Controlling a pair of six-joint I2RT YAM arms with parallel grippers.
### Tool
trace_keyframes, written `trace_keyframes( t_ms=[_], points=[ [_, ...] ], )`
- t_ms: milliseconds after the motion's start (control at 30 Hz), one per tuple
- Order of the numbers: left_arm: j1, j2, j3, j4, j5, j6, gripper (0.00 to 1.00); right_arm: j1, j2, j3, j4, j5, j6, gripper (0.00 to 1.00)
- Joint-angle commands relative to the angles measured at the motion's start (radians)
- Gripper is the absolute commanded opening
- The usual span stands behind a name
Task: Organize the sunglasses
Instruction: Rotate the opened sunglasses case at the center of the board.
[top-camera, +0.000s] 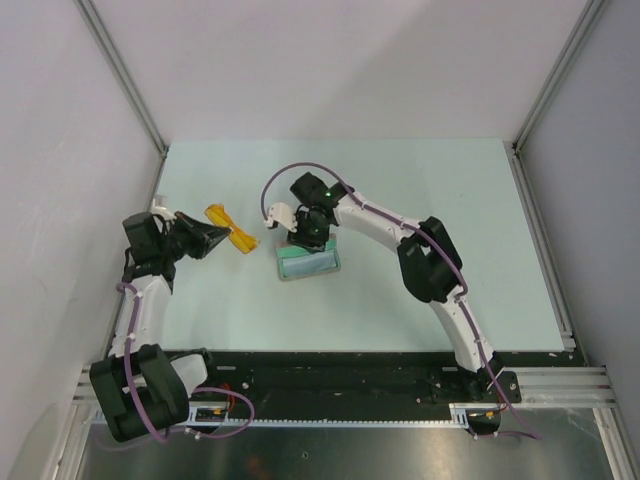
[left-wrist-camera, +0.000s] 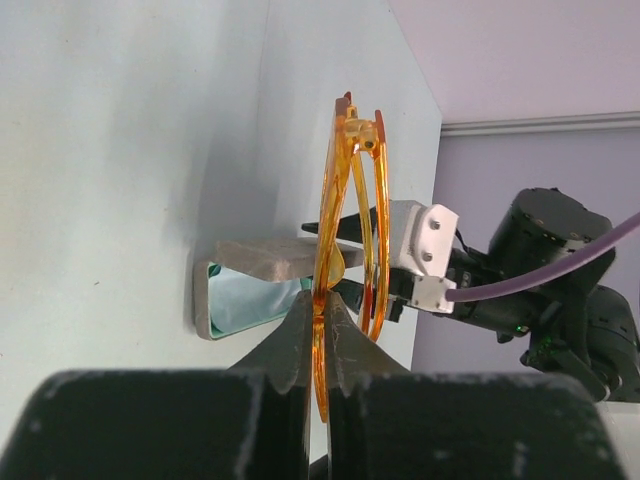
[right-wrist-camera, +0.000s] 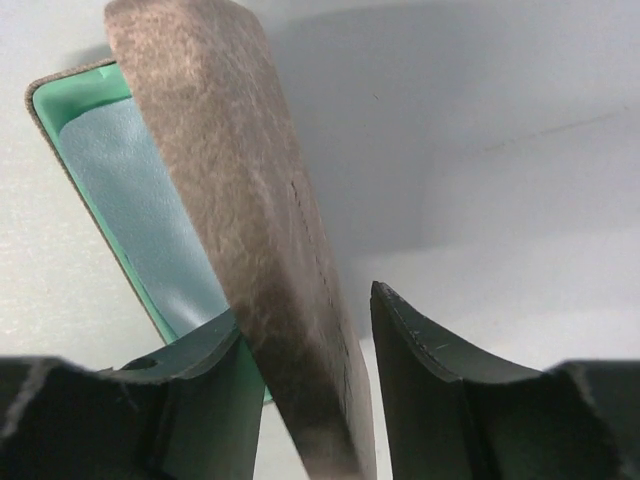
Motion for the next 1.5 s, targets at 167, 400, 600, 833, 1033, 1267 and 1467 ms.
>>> trace_keyframes(
  t_ms=[167, 400, 600, 833, 1033, 1267, 1467],
  points=[
    [0.012, -0.006, -0.006, 0.024, 0.027, 0.038, 0.00, 0.015, -0.165, -0.083, 0.088, 0.108, 0.141, 0.33],
    [0.012, -0.003, -0.014, 0.022, 0.029, 0.047, 0.00, 0.025, -0.193, -0.147, 0.099, 0.150, 0.158, 0.23],
    [0.014, 0.001, -0.020, 0.022, 0.031, 0.050, 0.01, 0.029, -0.191, -0.133, 0.068, 0.166, 0.219, 0.23],
    [0.014, -0.008, -0.026, 0.022, 0.031, 0.054, 0.00, 0.058, -0.154, -0.063, -0.013, 0.242, 0.418, 0.16],
    [0.005, -0.028, -0.041, 0.024, 0.023, 0.058, 0.00, 0.107, -0.174, -0.104, 0.030, 0.373, 0.569, 0.12],
    [-0.087, -0.040, -0.068, 0.014, -0.026, 0.074, 0.00, 0.146, -0.206, -0.168, 0.082, 0.652, 0.854, 0.12],
    [-0.228, -0.016, -0.051, -0.056, -0.156, 0.131, 0.00, 0.154, -0.245, -0.236, 0.106, 0.674, 0.949, 0.13]
  ],
)
